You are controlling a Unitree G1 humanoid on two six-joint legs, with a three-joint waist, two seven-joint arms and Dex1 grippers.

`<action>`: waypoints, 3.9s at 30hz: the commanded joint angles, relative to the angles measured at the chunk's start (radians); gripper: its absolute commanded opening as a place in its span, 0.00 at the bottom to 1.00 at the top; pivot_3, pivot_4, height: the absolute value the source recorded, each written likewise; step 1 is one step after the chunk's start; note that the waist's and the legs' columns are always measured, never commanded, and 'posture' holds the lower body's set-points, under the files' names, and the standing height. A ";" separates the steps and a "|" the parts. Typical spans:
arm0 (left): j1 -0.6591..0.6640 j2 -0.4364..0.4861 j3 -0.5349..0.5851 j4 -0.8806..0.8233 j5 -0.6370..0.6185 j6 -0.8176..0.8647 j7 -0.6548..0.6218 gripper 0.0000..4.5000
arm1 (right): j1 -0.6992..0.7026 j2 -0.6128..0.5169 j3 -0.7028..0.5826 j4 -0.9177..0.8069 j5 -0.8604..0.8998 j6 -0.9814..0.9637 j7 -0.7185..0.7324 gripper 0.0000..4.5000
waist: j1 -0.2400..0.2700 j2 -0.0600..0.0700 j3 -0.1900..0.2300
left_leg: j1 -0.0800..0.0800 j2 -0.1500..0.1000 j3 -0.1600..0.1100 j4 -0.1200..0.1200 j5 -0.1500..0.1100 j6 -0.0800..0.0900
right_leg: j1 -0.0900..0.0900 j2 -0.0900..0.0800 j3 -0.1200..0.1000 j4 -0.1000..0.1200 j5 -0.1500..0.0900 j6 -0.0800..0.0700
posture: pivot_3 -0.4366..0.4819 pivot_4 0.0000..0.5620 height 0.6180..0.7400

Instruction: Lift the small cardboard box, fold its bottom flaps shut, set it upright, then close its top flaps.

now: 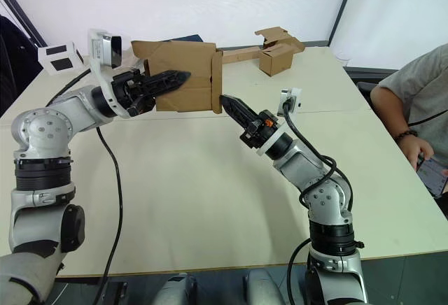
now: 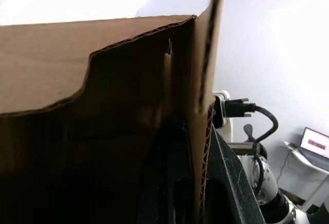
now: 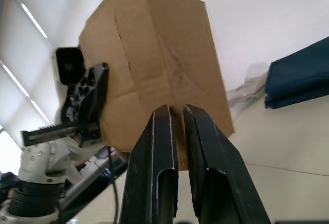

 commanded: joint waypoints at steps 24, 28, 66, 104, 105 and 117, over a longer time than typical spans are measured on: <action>-0.010 -0.007 0.019 -0.036 -0.018 -0.007 0.002 0.00 | -0.039 0.006 -0.043 -0.014 -0.017 -0.021 0.008 0.39 | 0.000 0.000 0.000 | 0.000 0.000 0.000 0.000 0.000 0.000 | 0.000 0.000 0.000 0.000 0.000 0.000 | 0.48 0.27 1.00; -0.003 -0.005 0.019 -0.035 -0.012 -0.011 0.000 0.00 | -0.041 0.007 -0.049 -0.025 0.016 -0.003 0.009 0.39 | 0.000 0.000 0.000 | 0.000 0.000 0.000 0.000 0.000 0.000 | 0.000 0.000 0.000 0.000 0.000 0.000 | 0.48 0.27 1.00; -0.013 -0.008 0.023 -0.030 -0.022 -0.007 0.016 0.00 | -0.039 -0.008 -0.034 -0.040 -0.001 0.007 0.013 0.01 | 0.000 0.000 0.000 | 0.000 0.000 0.000 0.000 0.000 0.000 | 0.000 0.000 0.000 0.000 0.000 0.000 | 0.48 0.27 1.00; -0.013 -0.011 0.029 -0.035 -0.030 -0.002 0.023 0.00 | -0.020 -0.018 -0.048 -0.054 0.052 0.026 0.012 0.31 | 0.000 0.000 0.000 | 0.000 0.000 0.000 0.000 0.000 0.000 | 0.000 0.000 0.000 0.000 0.000 0.000 | 0.48 0.27 1.00; -0.013 -0.011 0.028 -0.036 -0.030 -0.002 0.023 0.00 | -0.021 -0.018 -0.047 -0.053 0.046 0.025 0.013 0.31 | 0.000 0.000 0.000 | 0.000 0.000 0.000 0.000 0.000 0.000 | 0.000 0.000 0.000 0.000 0.000 0.000 | 0.48 0.27 1.00; -0.009 -0.010 0.026 -0.034 -0.032 -0.005 0.019 0.00 | -0.037 -0.009 -0.037 -0.046 -0.039 0.001 0.010 0.31 | 0.000 0.000 0.000 | 0.000 0.000 0.000 0.000 0.000 0.000 | 0.000 0.000 0.000 0.000 0.000 0.000 | 0.48 0.27 1.00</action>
